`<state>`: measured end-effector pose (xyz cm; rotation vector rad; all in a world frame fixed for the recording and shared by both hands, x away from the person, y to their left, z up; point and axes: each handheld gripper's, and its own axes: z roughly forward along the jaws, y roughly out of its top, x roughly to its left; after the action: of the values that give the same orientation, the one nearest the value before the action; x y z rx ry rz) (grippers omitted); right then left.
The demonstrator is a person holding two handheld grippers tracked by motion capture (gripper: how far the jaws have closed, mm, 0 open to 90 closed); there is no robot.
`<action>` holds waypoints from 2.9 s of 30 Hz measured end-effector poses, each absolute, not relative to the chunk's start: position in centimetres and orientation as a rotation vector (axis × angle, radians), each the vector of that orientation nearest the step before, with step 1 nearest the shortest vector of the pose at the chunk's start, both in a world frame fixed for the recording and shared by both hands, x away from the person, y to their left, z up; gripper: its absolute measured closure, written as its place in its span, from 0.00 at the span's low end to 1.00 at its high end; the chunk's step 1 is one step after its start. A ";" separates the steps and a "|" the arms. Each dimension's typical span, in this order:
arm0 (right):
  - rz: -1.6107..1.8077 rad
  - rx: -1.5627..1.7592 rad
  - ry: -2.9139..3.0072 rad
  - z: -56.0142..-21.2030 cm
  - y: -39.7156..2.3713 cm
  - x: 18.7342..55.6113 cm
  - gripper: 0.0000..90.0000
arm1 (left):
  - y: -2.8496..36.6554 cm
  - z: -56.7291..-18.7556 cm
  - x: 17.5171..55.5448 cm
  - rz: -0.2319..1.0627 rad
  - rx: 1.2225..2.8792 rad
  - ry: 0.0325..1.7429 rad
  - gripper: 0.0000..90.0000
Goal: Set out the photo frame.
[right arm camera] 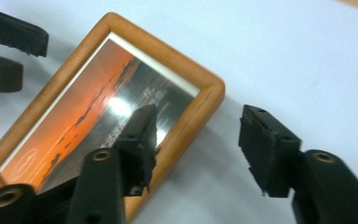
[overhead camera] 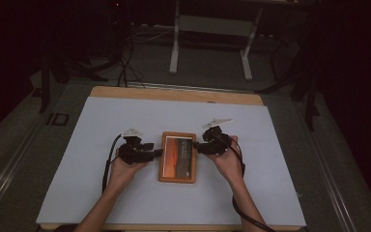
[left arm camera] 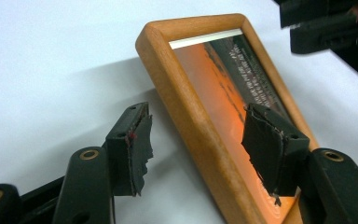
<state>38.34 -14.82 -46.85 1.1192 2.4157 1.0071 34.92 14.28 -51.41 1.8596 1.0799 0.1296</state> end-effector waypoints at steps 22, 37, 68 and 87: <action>0.954 0.895 2.376 -48.2 -12.0 39.7 1.00 | 14.1 -51.3 34.8 0.172 1.887 1.060 0.46; 0.946 0.891 2.371 -48.6 -11.7 40.0 1.00 | 14.1 -51.2 34.7 0.176 1.886 1.053 0.46; 0.879 1.050 2.373 -50.9 -14.1 41.2 1.00 | 14.8 -50.4 34.4 0.177 1.848 1.062 0.47; 0.889 1.078 2.374 -51.0 -14.2 41.3 1.00 | 13.2 -49.3 32.9 0.110 1.853 0.996 0.41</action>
<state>41.27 -14.20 -50.97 1.0779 2.3739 0.8894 32.87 13.19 -49.32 1.8534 0.9962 0.1104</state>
